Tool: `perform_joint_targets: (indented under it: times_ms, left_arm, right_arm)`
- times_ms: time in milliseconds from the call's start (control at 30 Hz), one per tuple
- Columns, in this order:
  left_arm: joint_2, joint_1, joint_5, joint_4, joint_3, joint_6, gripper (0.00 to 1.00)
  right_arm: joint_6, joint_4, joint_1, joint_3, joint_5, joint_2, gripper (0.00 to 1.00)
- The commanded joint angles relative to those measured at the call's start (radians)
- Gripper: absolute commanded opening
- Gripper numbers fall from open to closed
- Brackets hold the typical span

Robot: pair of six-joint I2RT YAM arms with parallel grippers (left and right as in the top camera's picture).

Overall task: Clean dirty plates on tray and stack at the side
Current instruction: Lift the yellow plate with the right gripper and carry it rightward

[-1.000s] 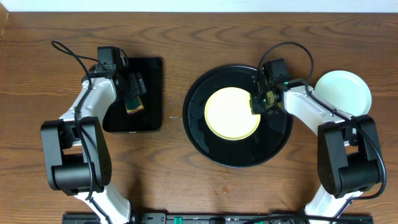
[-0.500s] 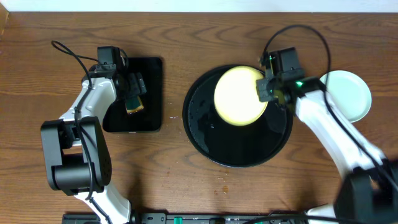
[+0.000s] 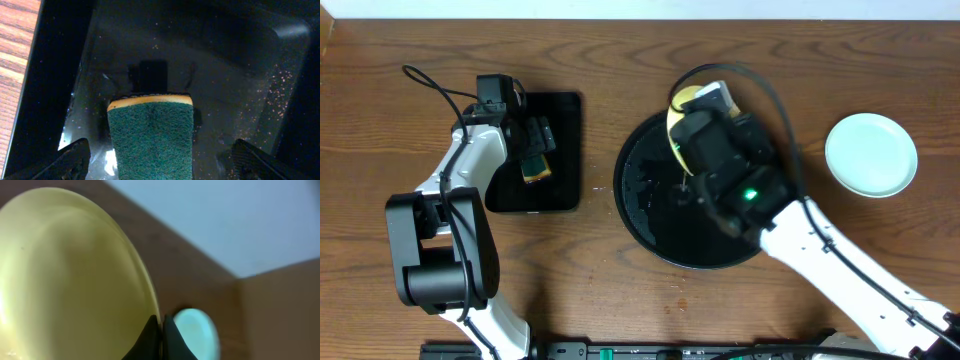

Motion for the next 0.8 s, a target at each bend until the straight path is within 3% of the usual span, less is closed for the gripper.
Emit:
perform_joint_targets:
  times_ms: [0, 500, 667, 767]
  left_arm:
    - [0.013, 0.001, -0.012, 0.002, -0.013, 0.009, 0.9]
    - [0.013, 0.001, -0.012, 0.002, -0.013, 0.009, 0.9]
    - [0.013, 0.001, -0.012, 0.002, -0.013, 0.009, 0.91]
    - [0.013, 0.001, -0.012, 0.002, -0.013, 0.009, 0.91]
  right_arm:
    - [-0.017, 0.018, 0.062, 0.003, 0.341, 0.013, 0.01]
    - [0.032, 0.055, 0.081, 0.003, 0.381, 0.026, 0.01]
    - [0.034, 0.044, 0.032, 0.001, 0.092, 0.027, 0.01]
    - [0.123, 0.044, -0.046, -0.01, -0.129, 0.027, 0.01]
